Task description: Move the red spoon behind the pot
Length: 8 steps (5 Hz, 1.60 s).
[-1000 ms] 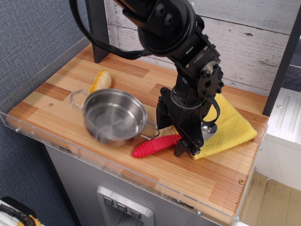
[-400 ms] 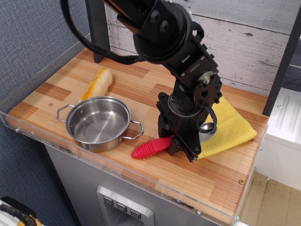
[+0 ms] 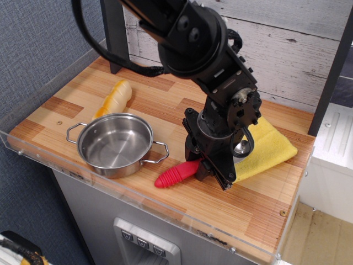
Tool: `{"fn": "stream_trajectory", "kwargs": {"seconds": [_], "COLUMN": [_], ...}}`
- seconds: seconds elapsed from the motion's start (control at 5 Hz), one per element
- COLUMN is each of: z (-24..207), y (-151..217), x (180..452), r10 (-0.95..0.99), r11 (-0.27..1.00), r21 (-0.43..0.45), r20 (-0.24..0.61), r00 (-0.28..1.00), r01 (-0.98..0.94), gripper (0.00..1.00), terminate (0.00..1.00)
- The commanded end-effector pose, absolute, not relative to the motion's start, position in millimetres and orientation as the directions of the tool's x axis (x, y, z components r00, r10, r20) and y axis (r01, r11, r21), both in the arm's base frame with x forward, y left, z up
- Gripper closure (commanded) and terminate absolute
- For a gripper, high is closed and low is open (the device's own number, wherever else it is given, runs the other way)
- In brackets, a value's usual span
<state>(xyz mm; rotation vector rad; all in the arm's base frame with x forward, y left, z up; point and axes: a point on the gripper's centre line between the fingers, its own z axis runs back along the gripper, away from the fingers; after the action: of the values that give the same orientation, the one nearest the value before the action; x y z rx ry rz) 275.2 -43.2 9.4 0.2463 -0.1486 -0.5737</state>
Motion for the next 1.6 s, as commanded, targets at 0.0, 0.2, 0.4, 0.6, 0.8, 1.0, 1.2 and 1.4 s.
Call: {"fn": "stream_trajectory", "kwargs": {"seconds": [0.0,0.2,0.4,0.6,0.8,1.0,1.2,1.4], "z": [77,116,121,103,97,95,84,71], "y": [-55,-64,-65,-42,-13,15,18,23], "x": [282,281,290,315,339,350,355,359], "r10": [-0.547,-0.538,-0.516,-0.404,-0.293,-0.225,-0.199,-0.169], "r11": [0.829,0.840,0.855,0.904,0.936,0.953,0.953,0.957], "r21": [0.313,0.321,0.300,0.295,0.292,0.273,0.281,0.277], "r20": [0.281,0.386,0.399,0.349,0.335,0.334,0.313,0.285], "r00": [0.789,0.750,0.758,0.846,0.896,0.915,0.929,0.944], "r01": [0.464,0.437,0.424,0.310,0.197,0.135,0.110,0.087], "gripper": [1.00,1.00,1.00,1.00,1.00,1.00,1.00,1.00], "terminate": [0.00,0.00,0.00,0.00,0.00,0.00,0.00,0.00]}}
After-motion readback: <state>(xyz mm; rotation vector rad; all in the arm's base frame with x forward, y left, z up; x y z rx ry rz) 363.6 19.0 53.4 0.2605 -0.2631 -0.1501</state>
